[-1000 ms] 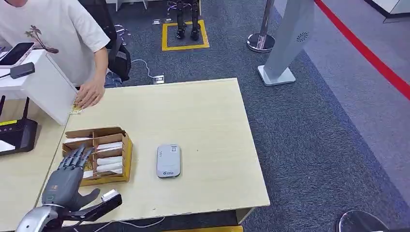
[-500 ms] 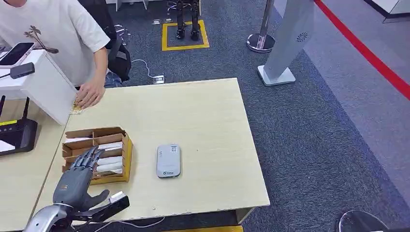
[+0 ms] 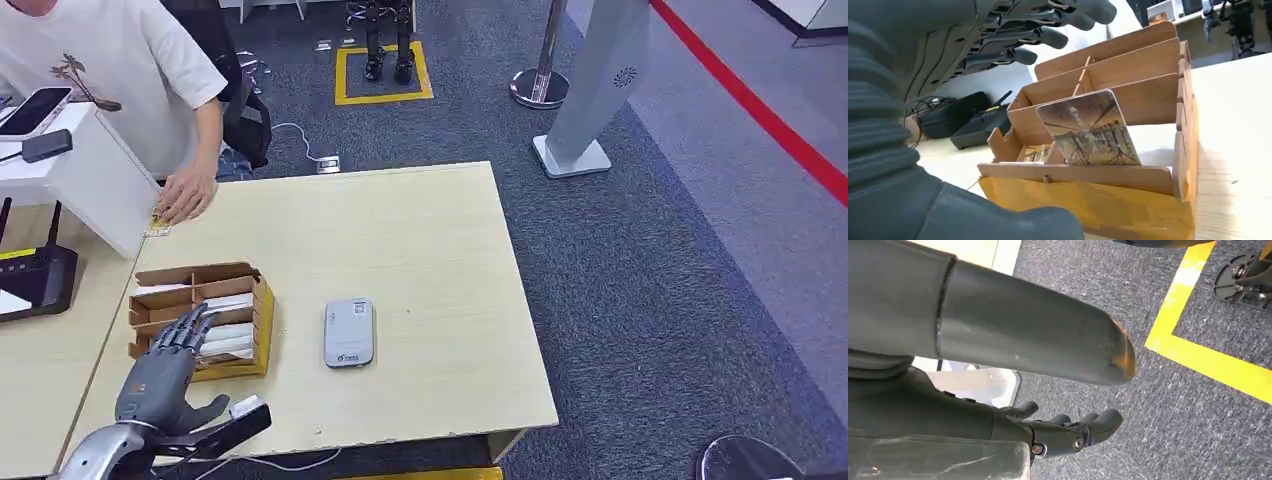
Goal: Pass the card to the sensor for recognition and then transmit it.
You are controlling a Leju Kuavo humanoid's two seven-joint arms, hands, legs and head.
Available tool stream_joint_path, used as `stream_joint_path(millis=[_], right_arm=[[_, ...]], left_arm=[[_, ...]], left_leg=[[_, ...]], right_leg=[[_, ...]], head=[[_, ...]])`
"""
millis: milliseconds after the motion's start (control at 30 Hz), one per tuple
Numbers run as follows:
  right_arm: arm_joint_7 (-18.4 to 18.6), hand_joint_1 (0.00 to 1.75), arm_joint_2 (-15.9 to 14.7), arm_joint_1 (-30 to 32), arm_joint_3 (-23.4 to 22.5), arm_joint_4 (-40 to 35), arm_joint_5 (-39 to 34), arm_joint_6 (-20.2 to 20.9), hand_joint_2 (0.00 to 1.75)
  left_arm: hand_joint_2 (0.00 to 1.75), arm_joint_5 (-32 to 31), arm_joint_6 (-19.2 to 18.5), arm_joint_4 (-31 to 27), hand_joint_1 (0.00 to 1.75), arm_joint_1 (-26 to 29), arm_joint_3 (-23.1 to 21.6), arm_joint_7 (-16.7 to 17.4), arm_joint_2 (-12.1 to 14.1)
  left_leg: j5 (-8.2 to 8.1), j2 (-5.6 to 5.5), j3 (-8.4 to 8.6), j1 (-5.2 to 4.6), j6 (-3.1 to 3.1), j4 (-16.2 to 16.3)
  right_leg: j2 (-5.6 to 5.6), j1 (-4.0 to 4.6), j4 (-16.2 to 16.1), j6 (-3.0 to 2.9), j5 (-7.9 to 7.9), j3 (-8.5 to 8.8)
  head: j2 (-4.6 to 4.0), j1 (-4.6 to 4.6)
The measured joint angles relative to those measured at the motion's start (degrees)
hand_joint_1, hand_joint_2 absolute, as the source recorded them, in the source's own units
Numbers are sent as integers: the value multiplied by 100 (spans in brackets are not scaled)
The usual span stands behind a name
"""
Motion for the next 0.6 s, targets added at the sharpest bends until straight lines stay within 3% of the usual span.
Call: stream_joint_path(millis=[600], right_arm=[[15,0,-2,0,0,0,9,2,0]], left_arm=[[175,-188,-186,46,0,-43,0,216,173]], left_leg=[[0,0,-1,0,0,0]], right_leg=[[0,0,0,0,0,0]], head=[[0,0]])
